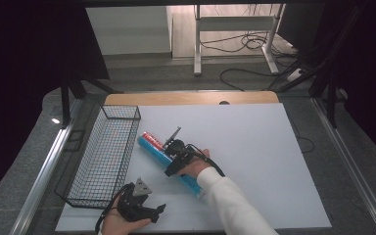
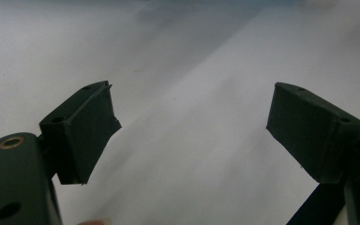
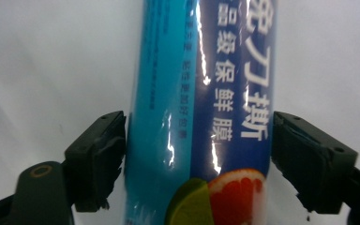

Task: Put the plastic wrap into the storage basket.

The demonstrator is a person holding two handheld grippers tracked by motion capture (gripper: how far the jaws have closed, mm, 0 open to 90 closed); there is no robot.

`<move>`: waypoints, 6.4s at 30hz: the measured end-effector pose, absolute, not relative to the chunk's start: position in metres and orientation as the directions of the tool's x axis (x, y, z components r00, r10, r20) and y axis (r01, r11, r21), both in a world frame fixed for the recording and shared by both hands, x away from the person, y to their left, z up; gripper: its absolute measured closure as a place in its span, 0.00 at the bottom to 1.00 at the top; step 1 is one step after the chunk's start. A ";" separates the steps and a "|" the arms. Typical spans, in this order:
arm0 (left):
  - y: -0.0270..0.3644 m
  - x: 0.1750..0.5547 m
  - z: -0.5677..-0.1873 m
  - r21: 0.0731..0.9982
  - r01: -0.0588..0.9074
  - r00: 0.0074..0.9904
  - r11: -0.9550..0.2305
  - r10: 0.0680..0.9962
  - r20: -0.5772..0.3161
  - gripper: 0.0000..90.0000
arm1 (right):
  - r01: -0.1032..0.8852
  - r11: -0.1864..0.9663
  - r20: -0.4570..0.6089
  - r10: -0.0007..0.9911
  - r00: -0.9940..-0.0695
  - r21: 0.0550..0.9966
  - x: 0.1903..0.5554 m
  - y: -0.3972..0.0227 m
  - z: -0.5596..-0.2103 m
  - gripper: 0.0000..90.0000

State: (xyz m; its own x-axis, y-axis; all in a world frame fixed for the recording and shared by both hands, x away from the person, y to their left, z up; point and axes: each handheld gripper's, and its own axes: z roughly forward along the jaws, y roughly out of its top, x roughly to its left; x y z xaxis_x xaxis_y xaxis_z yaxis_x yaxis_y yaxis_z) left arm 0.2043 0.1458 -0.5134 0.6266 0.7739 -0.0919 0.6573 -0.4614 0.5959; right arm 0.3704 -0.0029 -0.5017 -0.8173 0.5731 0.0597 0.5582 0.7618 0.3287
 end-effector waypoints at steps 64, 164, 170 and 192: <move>0.145 0.210 -0.505 0.647 0.664 0.606 -0.374 0.777 -0.173 0.18 | 0.724 0.334 0.430 0.628 -0.648 0.603 0.322 -0.159 -0.454 0.36; 0.172 0.322 -0.428 0.627 0.777 0.557 0.050 0.409 -0.723 0.35 | 0.640 0.133 0.410 0.667 -0.623 0.756 0.279 -0.235 -0.475 0.13; 0.199 0.318 -0.414 0.633 0.770 0.554 0.077 0.411 -0.724 0.35 | 0.631 0.150 0.383 0.682 -0.623 0.761 0.278 -0.235 -0.477 0.13; 0.304 0.300 -0.383 0.652 0.748 0.524 0.120 0.496 -0.692 0.35 | 0.608 0.204 0.296 0.728 -0.618 0.767 0.278 -0.236 -0.479 0.14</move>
State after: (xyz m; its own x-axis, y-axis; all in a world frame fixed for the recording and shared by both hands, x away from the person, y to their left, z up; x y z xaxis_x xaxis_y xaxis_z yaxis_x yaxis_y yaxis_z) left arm 0.2998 0.3040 -0.3826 0.5238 0.4963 -0.6924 0.7483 0.1204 0.6524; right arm 0.2779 -0.2364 -0.4792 -0.6178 0.7285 0.2961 0.6084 0.2043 0.7669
